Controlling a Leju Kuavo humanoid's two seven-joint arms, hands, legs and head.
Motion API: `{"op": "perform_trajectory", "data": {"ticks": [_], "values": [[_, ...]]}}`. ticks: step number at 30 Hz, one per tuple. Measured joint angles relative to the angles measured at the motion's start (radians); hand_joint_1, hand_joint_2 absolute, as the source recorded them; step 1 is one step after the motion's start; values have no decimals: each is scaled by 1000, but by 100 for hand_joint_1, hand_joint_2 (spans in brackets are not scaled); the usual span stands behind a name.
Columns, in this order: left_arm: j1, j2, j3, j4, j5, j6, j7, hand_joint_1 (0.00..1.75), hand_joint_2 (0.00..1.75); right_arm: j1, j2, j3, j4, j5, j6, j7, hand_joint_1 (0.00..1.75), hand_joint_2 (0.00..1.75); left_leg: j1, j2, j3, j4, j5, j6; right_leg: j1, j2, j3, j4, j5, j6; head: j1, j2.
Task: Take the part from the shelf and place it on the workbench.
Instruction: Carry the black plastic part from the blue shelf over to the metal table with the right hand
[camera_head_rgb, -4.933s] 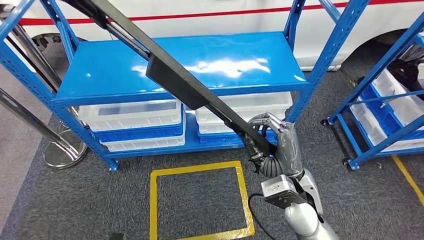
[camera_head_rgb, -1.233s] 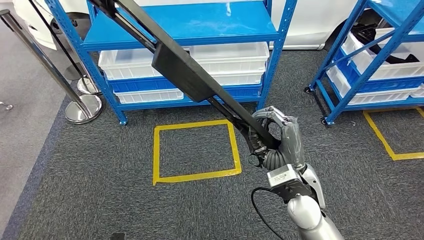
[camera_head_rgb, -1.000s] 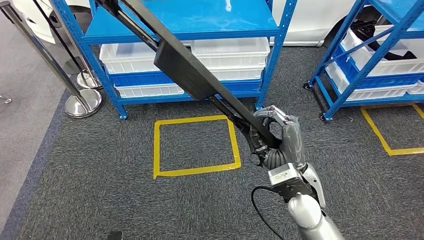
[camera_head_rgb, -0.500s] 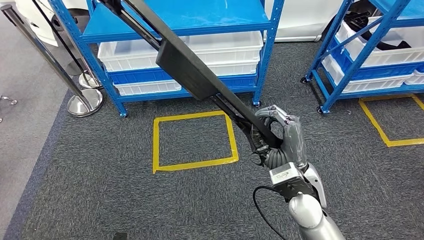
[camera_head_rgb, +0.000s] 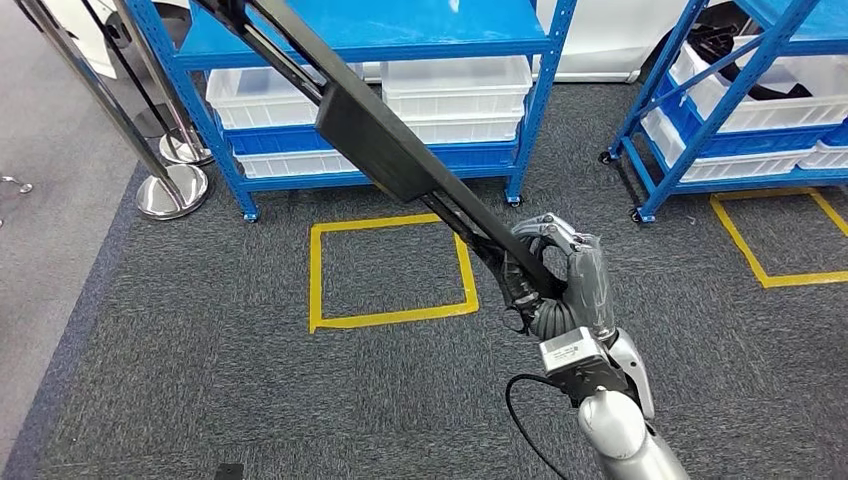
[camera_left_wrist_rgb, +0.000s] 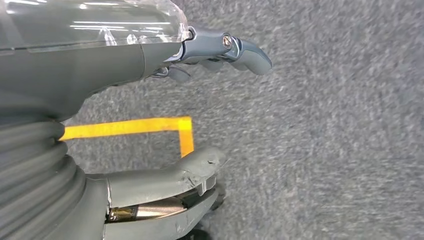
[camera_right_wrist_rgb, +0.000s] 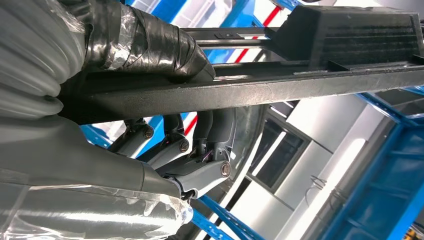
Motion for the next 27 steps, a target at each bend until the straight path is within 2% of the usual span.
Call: {"op": "perform_trajectory", "data": {"ticks": [2, 3, 4, 6, 8, 9, 11, 13, 14, 15, 16, 18, 19, 20, 23, 24, 25, 27], "values": [[1, 0, 0, 0, 0, 0, 0, 0, 175, 1, 0, -1, 0, 0, 0, 0, 175, 175, 1, 0, -19, 16, 4, -4, -1, -1, 76, -115, 47, 0, 0, 0], [1, -1, 0, 0, 0, 0, 0, 0, 175, 1, 0, -1, -1, 0, 0, 0, 175, 175, 0, 0, -28, 26, 5, -7, 1, -1, 108, -173, 62, -2, 0, 0], [1, -1, 0, 0, 0, 0, 0, 0, 175, 1, 0, -1, -2, 0, 0, 0, 175, 175, -1, 0, -36, 33, 7, -12, 3, -1, 126, -209, 69, -5, 0, 0], [1, -1, 0, 0, 0, 0, 0, 0, 175, 3, 0, -1, -4, 0, 0, 0, 175, 175, -3, -1, -46, 40, 13, -24, 8, 0, 127, -224, 72, -14, -1, 0], [3, 0, 0, 0, 0, 1, 0, 0, 175, 4, 0, -2, -5, 0, 0, 0, 175, 175, -1, -2, -53, 45, 12, -36, 4, -1, 120, -226, 83, -26, 0, 0], [3, 0, 0, 0, 0, 1, 0, 0, 175, 4, 0, -2, -5, 0, 0, 0, 175, 175, 0, -3, -61, 62, -5, -41, 2, -2, 117, -229, 91, -33, -1, 0], [3, 0, 0, 0, 0, 1, 0, 0, 175, 3, 0, -2, -6, 0, 0, 0, 175, 175, 5, -5, -94, 151, -76, -50, 1, -4, 106, -231, 103, -44, -1, 0], [4, -1, 0, 0, 0, 1, 0, 0, 175, 4, 0, -2, -6, 0, 0, 0, 175, 175, 9, -5, -129, 268, -143, -57, 3, -5, 91, -230, 114, -47, -1, 0], [5, -1, 0, 0, 0, 1, 1, 0, 175, 4, 0, -2, -5, 0, 0, 0, 175, 175, 12, -5, -132, 299, -155, -59, 4, -5, 83, -228, 119, -46, -1, 0], [5, -1, 0, 0, 0, 1, 1, 0, 175, 4, 0, -2, -5, 0, 0, 0, 175, 175, 13, -4, -117, 293, -149, -59, 4, -5, 76, -227, 123, -45, -1, 0], [5, -1, 0, 0, 0, 1, 1, 0, 175, 4, 0, -2, -6, 0, 0, 0, 175, 175, 15, -5, -82, 248, -127, -59, 3, -4, 70, -225, 126, -42, -1, 0], [3, -1, 0, 0, 0, 1, 0, 0, 175, 4, 0, -2, -7, 0, 0, 0, 175, 175, 14, -6, 7, 110, -87, -54, 4, -3, 63, -222, 132, -35, -1, 0], [2, -1, 0, 0, 1, 2, 0, 0, 175, 3, -1, -2, -8, 0, 0, 0, 175, 175, 12, -7, 37, 59, -76, -50, 4, -3, 60, -221, 135, -31, -1, 0], [1, -1, 0, 0, 1, 3, -1, 0, 175, 3, -1, -2, -10, 0, 0, 0, 175, 175, 9, -9, 50, 32, -74, -45, 4, -4, 57, -220, 139, -25, -1, 0], [5, -1, 1, 0, 5, 4, -2, 0, 175, 5, -1, -2, -11, 1, 0, -1, 175, 175, 4, -9, 46, 21, -63, -25, 1, -4, 52, -224, 149, -5, -1, 0], [6, -1, 1, 0, 7, 4, -2, 0, 175, 6, -2, -3, -11, 2, 0, -1, 175, 175, 5, -7, 45, 16, -56, -16, 0, -3, 47, -216, 141, 0, 0, 0], [6, -1, 1, 0, 9, 4, -2, 0, 175, 7, -2, -4, -11, 3, 0, -1, 175, 175, 6, -6, 43, 10, -48, -7, 0, -2, 36, -192, 120, 3, 0, 0], [5, -1, 1, 0, 11, 4, -3, 0, 175, 9, -4, -7, -11, 5, -1, -2, 175, 175, 4, -4, 36, 5, -39, 5, 0, -1, -6, -89, 50, 6, 0, 0]]}}
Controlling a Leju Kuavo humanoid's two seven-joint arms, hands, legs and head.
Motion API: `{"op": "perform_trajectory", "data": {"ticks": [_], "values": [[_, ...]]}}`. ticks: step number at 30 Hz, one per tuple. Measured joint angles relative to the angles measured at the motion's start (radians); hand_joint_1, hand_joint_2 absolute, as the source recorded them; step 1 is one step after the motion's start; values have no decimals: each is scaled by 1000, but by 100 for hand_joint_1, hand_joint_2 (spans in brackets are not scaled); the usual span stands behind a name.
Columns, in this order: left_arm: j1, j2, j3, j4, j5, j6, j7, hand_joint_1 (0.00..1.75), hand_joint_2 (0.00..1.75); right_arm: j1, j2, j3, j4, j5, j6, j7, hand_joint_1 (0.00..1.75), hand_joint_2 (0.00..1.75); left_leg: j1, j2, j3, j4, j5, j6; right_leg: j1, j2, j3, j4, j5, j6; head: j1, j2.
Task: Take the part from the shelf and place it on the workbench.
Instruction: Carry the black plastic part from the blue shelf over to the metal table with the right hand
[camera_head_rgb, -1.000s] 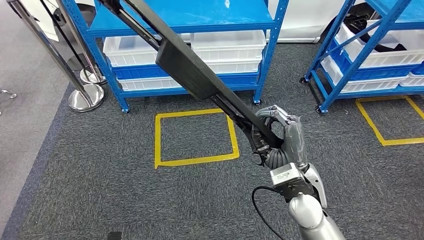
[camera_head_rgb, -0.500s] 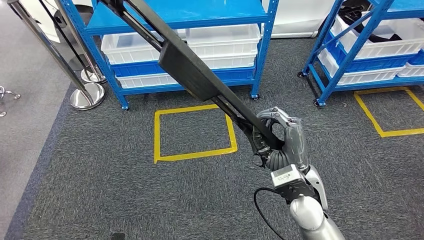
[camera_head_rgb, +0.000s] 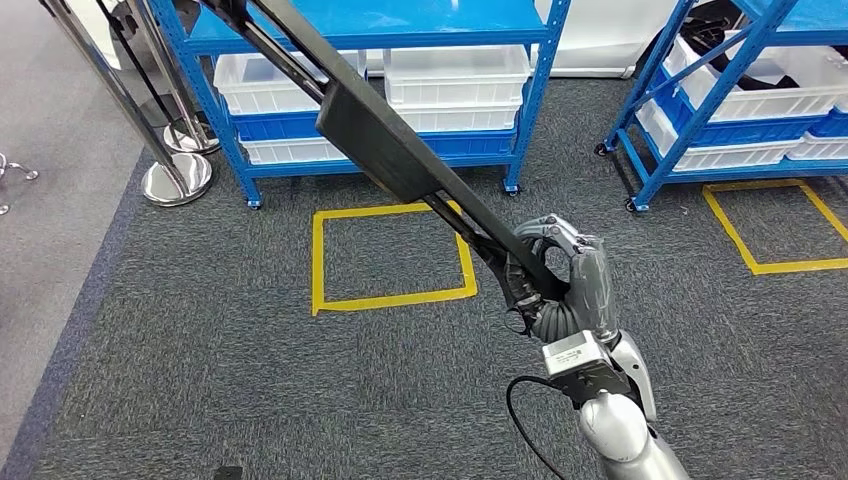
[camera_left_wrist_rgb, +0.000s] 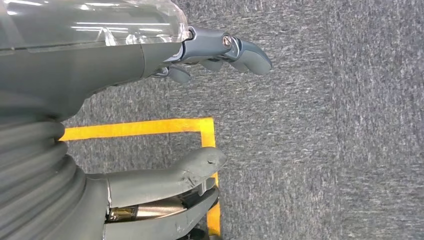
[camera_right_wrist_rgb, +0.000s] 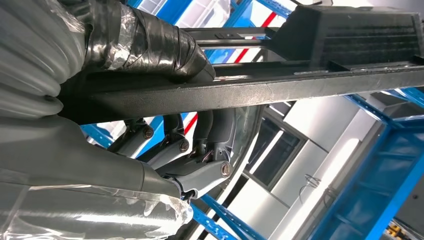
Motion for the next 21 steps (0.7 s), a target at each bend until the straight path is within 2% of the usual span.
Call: {"op": "perform_trajectory", "data": {"ticks": [1, 2, 3, 4, 6, 7, 9, 11, 13, 15, 17, 18, 19, 20, 21], "values": [[0, 0, 0, 0, 0, 0, 0, 0, 175, 2, -1, -2, 0, 1, 0, 0, 175, 175, -2, 0, -4, 1, 2, 3, 0, 0, -25, 64, -32, 1, 0, 0], [1, 0, 0, 0, 1, 0, 0, 0, 175, 6, -2, -3, 0, 1, 0, 0, 175, 175, -5, 0, -8, 2, 4, 5, 0, 1, -42, 112, -50, 1, 0, 0], [2, 0, 0, 0, 2, 0, 0, 0, 175, 9, -3, -4, 0, 2, 0, 0, 175, 175, -7, 0, -12, 5, 4, 6, 1, 0, -45, 130, -50, 0, 0, 0], [3, 0, 0, 0, 2, -1, 0, 0, 175, 12, -4, -5, 0, 3, 0, 0, 175, 175, -8, 0, -15, 9, 5, 6, 2, 0, -29, 111, -31, -2, 0, 0], [4, 0, 1, 0, 3, -1, 0, 0, 175, 14, -5, -8, -1, 5, 0, 0, 175, 175, -9, 0, -19, 16, 3, 4, 5, 0, 39, -6, 26, -12, 0, 0], [3, -1, 1, 0, 3, -1, 0, 0, 175, 14, -5, -9, -1, 6, 0, 0, 175, 175, -11, -1, -22, 20, 3, 2, 8, 0, 70, -67, 46, -18, 0, 0], [2, -2, 2, 0, 3, -1, 0, 0, 175, 14, -5, -10, -4, 7, -1, -1, 175, 175, -14, 0, -30, 25, 4, -6, 14, 0, 98, -129, 55, -28, 0, 0], [2, -2, 2, 0, 3, -1, 0, 0, 175, 16, -6, -12, -7, 8, -1, -1, 175, 175, -14, 2, -34, 25, 8, -15, 15, 2, 96, -137, 57, -34, 0, 0], [2, -2, 3, 0, 4, -1, 0, 0, 175, 17, -6, -14, -8, 8, -1, -2, 175, 175, -13, 3, -40, 37, -4, -25, 9, 5, 97, -147, 65, -42, 0, 0], [2, -1, 4, 0, 5, -2, 0, 0, 175, 19, -6, -15, -10, 5, -2, -4, 175, 175, -9, 1, -72, 113, -57, -36, 4, 10, 98, -155, 73, -49, 0, 0], [3, -1, 4, 0, 5, -2, 0, 0, 175, 25, -7, -18, -12, 0, -2, -5, 175, 175, -1, 0, -121, 236, -118, -46, 4, 18, 94, -154, 76, -52, 0, 0], [4, -1, 4, 0, 5, -2, 0, 0, 175, 30, -8, -21, -13, -3, -3, -6, 175, 175, 3, 0, -135, 274, -128, -49, 4, 25, 92, -152, 76, -51, -1, 0], [5, -2, 4, 0, 5, -2, 0, 0, 175, 35, -9, -25, -14, -4, -3, -6, 175, 175, 6, 0, -132, 278, -120, -52, 4, 32, 91, -150, 77, -51, -1, 0], [5, -2, 4, 0, 5, -2, 0, 0, 175, 39, -11, -29, -15, -6, -4, -6, 175, 175, 10, -3, -111, 245, -94, -53, 3, 42, 90, -148, 77, -49, -1, 0], [5, -1, 4, 0, 6, -2, -1, 0, 175, 43, -12, -33, -16, -6, -4, -6, 175, 175, 14, -14, -77, 182, -62, -54, 2, 52, 89, -145, 78, -48, -1, 0]]}}
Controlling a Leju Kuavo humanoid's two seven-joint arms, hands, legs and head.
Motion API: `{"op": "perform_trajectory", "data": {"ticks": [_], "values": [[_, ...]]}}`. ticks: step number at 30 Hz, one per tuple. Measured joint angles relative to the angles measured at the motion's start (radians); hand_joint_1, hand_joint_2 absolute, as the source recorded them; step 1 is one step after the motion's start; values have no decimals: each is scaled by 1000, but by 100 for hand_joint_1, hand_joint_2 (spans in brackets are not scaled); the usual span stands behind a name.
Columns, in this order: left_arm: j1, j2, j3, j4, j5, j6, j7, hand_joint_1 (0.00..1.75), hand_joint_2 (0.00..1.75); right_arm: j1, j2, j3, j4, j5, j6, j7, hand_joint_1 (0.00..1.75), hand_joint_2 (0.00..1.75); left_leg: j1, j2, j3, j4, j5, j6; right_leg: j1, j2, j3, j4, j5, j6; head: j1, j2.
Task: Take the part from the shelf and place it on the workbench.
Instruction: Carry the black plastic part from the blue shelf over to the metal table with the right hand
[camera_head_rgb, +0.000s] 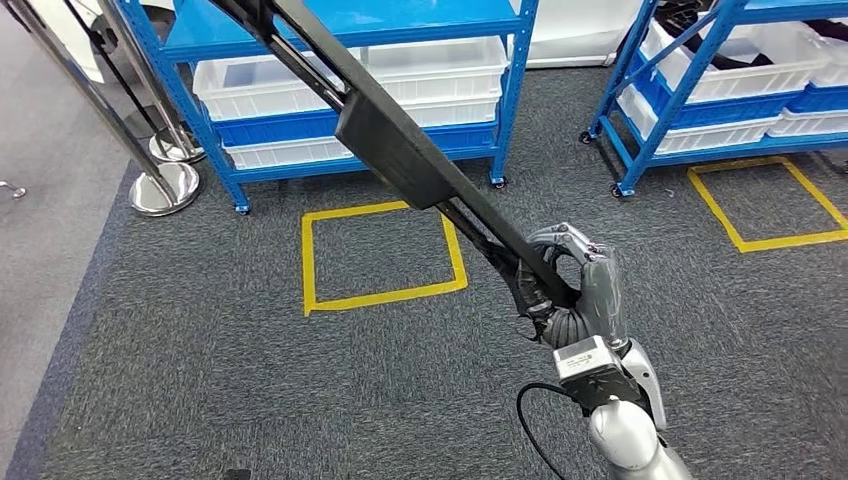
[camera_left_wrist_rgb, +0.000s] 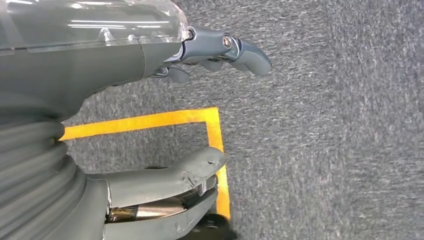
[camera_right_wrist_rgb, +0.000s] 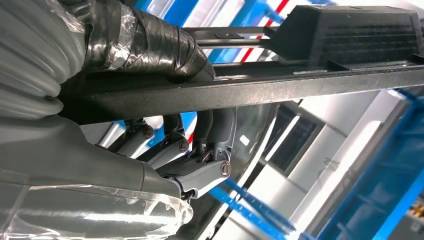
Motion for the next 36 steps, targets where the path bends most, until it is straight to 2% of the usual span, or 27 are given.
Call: {"op": "perform_trajectory", "data": {"ticks": [2, 3, 4, 6, 7, 8, 10, 11, 12, 13, 14, 15, 17, 18, 19, 21, 22, 23, 25, 27, 28, 29, 30, 32, 34, 35, 36], "values": [[0, 0, 1, 0, 0, 1, 0, 0, 175, 3, -2, -8, -5, -1, -3, 0, 175, 175, 5, -42, 61, -116, 37, 1, -2, 21, -7, 5, 3, 9, 0, 0], [1, 0, 1, 0, 0, 1, -1, 0, 175, 4, -2, -11, -8, -2, -5, 0, 175, 175, 5, -59, 75, -146, 41, 2, -3, 31, -13, 7, 6, 16, 0, 0], [1, 0, 2, 0, 0, 1, -1, 0, 175, 6, -2, -13, -10, -2, -8, 0, 175, 175, 3, -64, 78, -155, 37, 4, -6, 42, -19, 6, 11, 24, 0, 0], [1, 0, 2, 0, 0, 1, -1, 0, 175, 13, -6, -21, -15, -2, -11, 0, 175, 175, 0, -45, 78, -165, 44, 15, -11, 57, -27, 5, 18, 39, 0, 0], [0, 0, 2, 0, 0, 2, -1, 0, 175, 17, -8, -25, -18, -2, -11, 0, 175, 175, 0, -33, 79, -171, 49, 24, -11, 48, -33, 11, 12, 43, 0, 0], [-1, 0, 2, 0, 0, 2, -1, 0, 175, 20, -10, -28, -20, -2, -11, -1, 175, 175, 1, -21, 80, -178, 55, 33, -10, 29, -44, 34, -5, 47, 1, 0], [0, 0, 2, 0, 0, 2, -1, 0, 175, 22, -12, -31, -23, -2, -12, -1, 175, 175, -2, 5, 79, -184, 60, 44, -7, -19, -89, 134, -66, 50, 1, 0], [1, 0, 2, 0, 1, 2, -1, 0, 175, 24, -13, -31, -24, -2, -12, -1, 175, 175, -4, 19, 77, -183, 60, 47, -7, -31, -118, 198, -97, 52, 1, 0], [2, 0, 2, 0, 1, 2, -1, 0, 175, 27, -13, -32, -24, -3, -11, -1, 175, 175, -6, 33, 76, -183, 60, 48, -8, -37, -138, 246, -113, 53, 1, 0], [3, -1, 2, 0, 1, 2, -1, 0, 175, 30, -14, -33, -24, -3, -11, -1, 175, 175, -7, 46, 75, -182, 60, 48, -8, -41, -143, 264, -113, 54, 1, 0], [2, -1, 2, 0, 2, 2, -1, 0, 175, 32, -14, -34, -24, -3, -11, -1, 175, 175, -8, 59, 74, -180, 59, 48, -8, -46, -130, 247, -95, 55, 1, 0], [2, -1, 2, 0, 2, 2, -1, 0, 175, 34, -15, -35, -25, -3, -11, -1, 175, 175, -8, 71, 74, -178, 58, 46, -8, -57, -98, 195, -65, 54, 1, 0], [0, -1, 2, 0, 2, 2, -1, 0, 175, 34, -16, -37, -28, -3, -11, -2, 175, 175, -12, 92, 73, -169, 51, 39, -1, -106, -28, 68, -20, 48, 1, 0], [0, -1, 2, 0, 2, 3, -1, 0, 175, 33, -16, -38, -31, -2, -10, -3, 175, 175, -14, 101, 72, -165, 48, 35, 4, -125, -8, 29, -11, 42, 1, 0], [0, -1, 2, 0, 2, 3, -1, 0, 175, 33, -16, -39, -33, -1, -10, -4, 175, 175, -17, 111, 72, -162, 46, 30, 8, -134, -2, 11, -11, 37, 1, 0], [-2, -1, 2, 0, 1, 4, -1, 0, 175, 33, -18, -43, -36, 3, -8, -5, 175, 175, -18, 129, 72, -160, 41, 21, 9, -111, -7, 8, -7, 24, 0, 0], [-3, -1, 2, 0, 0, 4, -1, 0, 175, 32, -20, -45, -37, 6, -5, -4, 175, 175, -16, 119, 71, -154, 33, 15, 7, -99, -8, 6, -4, 18, 0, 0], [-5, -1, 2, 0, 0, 4, -1, 0, 175, 30, -21, -48, -39, 11, -2, -4, 175, 175, -14, 97, 65, -135, 17, 9, 5, -87, -10, 4, 0, 11, 0, 0], [-4, -1, 2, 0, 0, 4, -1, 0, 175, 23, -23, -50, -42, 20, 6, -1, 175, 175, -8, 39, 27, -40, -43, 1, 2, -63, -13, 3, 6, 2, 0, 0], [0, -1, 2, 0, 0, 3, 0, 0, 175, 19, -25, -50, -42, 26, 10, 2, 175, 175, -7, 19, -28, 84, -96, -2, 2, -36, -17, 4, 8, -2, 0, 0], [1, -1, 2, 0, 0, 3, 0, 0, 175, 18, -26, -50, -42, 28, 11, 4, 175, 175, -7, 17, -42, 115, -98, -2, 3, -22, -18, 5, 9, -2, 0, 0], [1, -1, 2, 0, 0, 3, 0, 0, 175, 18, -27, -51, -41, 31, 11, 6, 175, 175, -7, 15, -39, 107, -80, 0, 3, -7, -18, 7, 10, -2, 0, 0], [1, -1, 2, 0, 0, 3, 0, 0, 175, 17, -29, -51, -42, 34, 12, 7, 175, 175, -7, 11, -18, 64, -48, 3, 3, 8, -18, 9, 10, -2, 0, 0], [-1, -1, 3, 0, 0, 3, 0, 0, 175, 12, -32, -53, -43, 39, 15, 9, 175, 175, -5, -31, 40, -64, 14, 12, 3, 34, -20, 13, 11, 2, 0, 0], [0, 0, 3, 0, 2, 3, 0, 0, 175, 6, -36, -53, -44, 49, 21, 16, 175, 175, -4, -70, 74, -141, 31, 18, 0, 58, -29, 15, 16, 13, 0, 0], [0, 0, 3, 0, 3, 2, 0, 0, 175, 4, -39, -53, -44, 54, 23, 21, 175, 175, -5, -73, 77, -149, 29, 20, -3, 70, -34, 14, 21, 21, 0, 0], [-1, 0, 3, 0, 3, 2, 0, 0, 175, 4, -44, -54, -44, 59, 25, 25, 175, 175, -6, -63, 79, -156, 32, 24, -4, 82, -38, 11, 26, 29, 0, 0]]}}
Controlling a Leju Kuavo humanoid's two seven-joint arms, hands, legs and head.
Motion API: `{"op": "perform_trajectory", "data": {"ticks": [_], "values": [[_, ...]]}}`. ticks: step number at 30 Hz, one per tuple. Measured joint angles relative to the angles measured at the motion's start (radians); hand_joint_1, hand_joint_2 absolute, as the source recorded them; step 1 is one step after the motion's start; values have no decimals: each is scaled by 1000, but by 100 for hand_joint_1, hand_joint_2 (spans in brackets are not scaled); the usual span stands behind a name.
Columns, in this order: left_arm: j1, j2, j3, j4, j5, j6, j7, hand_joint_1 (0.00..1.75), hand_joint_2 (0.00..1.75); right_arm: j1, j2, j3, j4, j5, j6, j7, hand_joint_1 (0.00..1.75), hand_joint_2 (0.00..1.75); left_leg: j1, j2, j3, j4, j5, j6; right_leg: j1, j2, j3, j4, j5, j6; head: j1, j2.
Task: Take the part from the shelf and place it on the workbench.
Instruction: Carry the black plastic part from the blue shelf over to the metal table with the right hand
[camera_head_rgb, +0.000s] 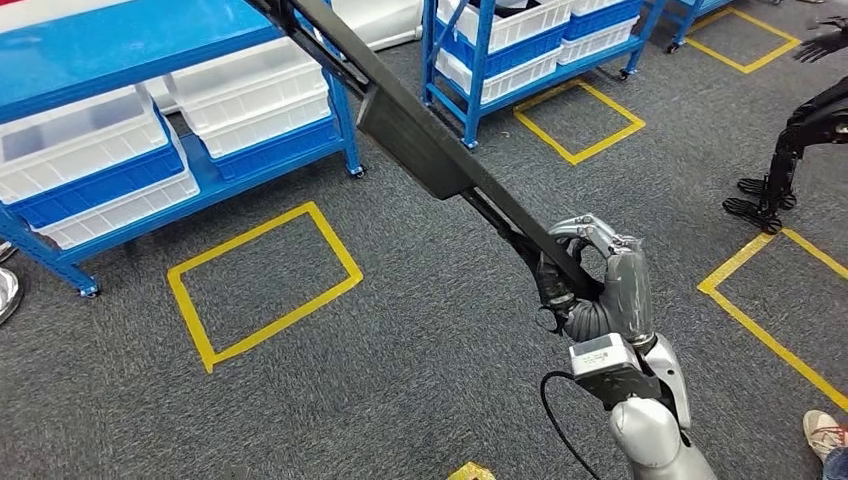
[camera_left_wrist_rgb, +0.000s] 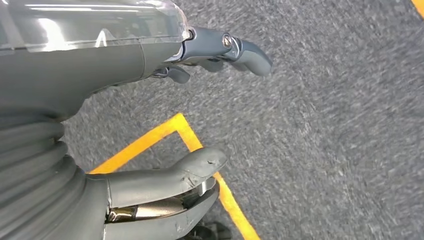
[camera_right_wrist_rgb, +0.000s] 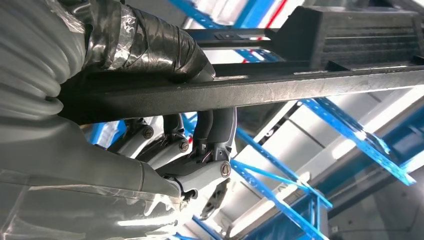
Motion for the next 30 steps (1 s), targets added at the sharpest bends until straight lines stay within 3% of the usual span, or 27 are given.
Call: {"op": "perform_trajectory", "data": {"ticks": [1, 3, 5, 7, 8, 10, 11, 12, 14, 16, 17, 18, 20, 22, 23, 24, 25, 27, 29, 30], "values": [[-1, -1, 0, 0, 0, 0, 0, 0, 175, 1, -6, -1, 0, 4, 1, 3, 175, 175, 1, 13, 1, -5, 5, 6, -1, 3, -3, 0, 1, 6, 0, 0], [-2, -3, 0, 0, 0, 0, 0, 0, 175, 0, -16, -4, -1, 9, 1, 6, 175, 175, 4, 39, 4, -21, 18, 21, 3, -40, -22, 35, -26, 16, 3, 0], [1, -3, 0, 0, 0, -1, 0, 0, 175, -4, -21, -5, -2, 10, 1, 6, 175, 175, 3, 66, 4, -29, 23, 30, 3, -102, -70, 139, -88, 23, 7, 0], [5, -3, 0, 0, 0, -1, 0, 0, 175, -4, -24, -6, -2, 11, 1, 8, 175, 175, 1, 97, 1, -28, 23, 32, 1, -123, -111, 235, -126, 28, 7, 0], [6, -3, 0, 0, 0, -1, 0, 0, 175, -4, -26, -6, -2, 11, 1, 9, 175, 175, 1, 112, 1, -28, 22, 31, 0, -129, -110, 242, -120, 30, 7, 0], [5, -4, 0, 0, 0, -1, 0, 0, 175, -4, -29, -6, -2, 12, 1, 11, 175, 175, 1, 139, 2, -27, 19, 27, 0, -149, -54, 153, -67, 29, 7, 0], [4, -4, 0, 0, 0, -1, 0, 0, 175, -4, -30, -6, -3, 12, 1, 11, 175, 175, -1, 150, 3, -25, 16, 23, 3, -173, -16, 87, -43, 27, 7, 0], [4, -4, 0, 0, 0, -1, 0, 0, 175, -5, -30, -6, -3, 13, 1, 11, 175, 175, -4, 160, 4, -21, 12, 18, 8, -194, 14, 32, -27, 22, 7, 0], [4, -4, 0, 0, 0, -1, 0, 0, 175, -5, -31, -6, -4, 14, 0, 10, 175, 175, -10, 182, 5, -16, 6, 8, 18, -212, 34, -14, -22, 11, 6, 0], [3, -4, 0, 0, 1, 0, 0, 0, 175, -1, -31, -7, -5, 14, -1, 10, 175, 175, -10, 205, 9, -16, 3, -2, 19, -186, 30, -16, -20, -1, 6, 0], [2, -4, 1, 0, 1, 0, 0, 0, 175, 2, -31, -7, -6, 14, -2, 10, 175, 175, -8, 195, 9, -11, -5, -8, 17, -173, 30, -19, -17, -7, 6, 0], [1, -4, 1, 0, 1, 1, 0, 0, 175, 5, -31, -7, -7, 15, -2, 10, 175, 175, -5, 176, 6, 1, -16, -13, 14, -162, 31, -22, -14, -13, 7, 0], [1, -4, 1, 0, 1, 2, 0, 0, 175, 8, -31, -7, -9, 15, -3, 10, 175, 175, 0, 110, -31, 91, -71, -21, 8, -140, 31, -25, -10, -23, 6, 0], [5, -4, 1, 0, 2, 2, 0, 0, 175, 9, -31, -7, -10, 16, -3, 9, 175, 175, 2, 82, -93, 221, -125, -23, 9, -112, 29, -23, -9, -28, 6, 0], [8, -4, 1, 0, 2, 2, 0, 0, 175, 10, -31, -7, -10, 16, -3, 9, 175, 175, 2, 80, -111, 253, -127, -23, 9, -97, 29, -21, -8, -28, 6, 0], [10, -4, 1, 0, 2, 2, 0, 0, 175, 12, -32, -7, -10, 16, -3, 9, 175, 175, 2, 78, -114, 254, -112, -21, 10, -81, 28, -20, -8, -28, 6, 0], [11, -4, 1, 0, 3, 2, 0, 0, 175, 14, -32, -7, -10, 18, -3, 9, 175, 175, 2, 75, -101, 218, -81, -19, 10, -66, 28, -18, -8, -28, 6, 0], [10, -3, 1, 0, 3, 3, 1, 0, 175, 17, -32, -7, -11, 21, -5, 9, 175, 175, 2, 40, -50, 96, -13, -9, 11, -39, 26, -15, -8, -26, 6, 0], [9, -2, 1, 0, 3, 3, 0, 0, 175, 20, -32, -8, -13, 24, -9, 9, 175, 175, 2, 3, -14, 13, 9, -2, 8, -14, 18, -10, -6, -17, 6, 0], [9, -2, 1, 0, 4, 3, 0, 0, 175, 23, -33, -8, -15, 25, -11, 9, 175, 175, 1, -2, -9, 2, 5, 0, 5, -3, 14, -10, -3, -10, 6, 0]]}}
